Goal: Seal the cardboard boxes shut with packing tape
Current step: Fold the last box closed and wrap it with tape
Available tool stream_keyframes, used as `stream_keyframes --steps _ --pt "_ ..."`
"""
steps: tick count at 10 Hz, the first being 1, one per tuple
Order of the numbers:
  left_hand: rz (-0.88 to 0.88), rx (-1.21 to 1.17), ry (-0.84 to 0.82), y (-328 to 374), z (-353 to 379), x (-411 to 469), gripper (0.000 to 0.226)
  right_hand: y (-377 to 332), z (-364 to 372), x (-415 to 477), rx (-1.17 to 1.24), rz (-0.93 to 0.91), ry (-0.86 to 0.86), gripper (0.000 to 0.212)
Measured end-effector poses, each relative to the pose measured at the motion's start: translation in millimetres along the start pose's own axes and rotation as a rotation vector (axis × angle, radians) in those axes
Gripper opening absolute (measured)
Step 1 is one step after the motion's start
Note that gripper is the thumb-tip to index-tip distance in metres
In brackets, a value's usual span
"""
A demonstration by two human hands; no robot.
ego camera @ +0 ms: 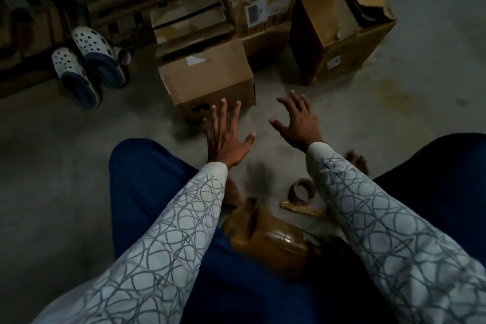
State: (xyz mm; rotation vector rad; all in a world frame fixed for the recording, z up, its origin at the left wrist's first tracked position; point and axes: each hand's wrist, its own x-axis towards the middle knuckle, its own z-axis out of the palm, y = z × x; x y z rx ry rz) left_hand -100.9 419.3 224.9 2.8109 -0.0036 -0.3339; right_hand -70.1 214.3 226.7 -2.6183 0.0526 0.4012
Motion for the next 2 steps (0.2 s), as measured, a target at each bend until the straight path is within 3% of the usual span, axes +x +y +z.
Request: stream_keyframes --steps 2 --pt "-0.038 0.064 -0.14 15.8 -15.0 41.1 0.095 -4.2 -20.7 27.2 -0.01 0.034 -0.177 0.07"
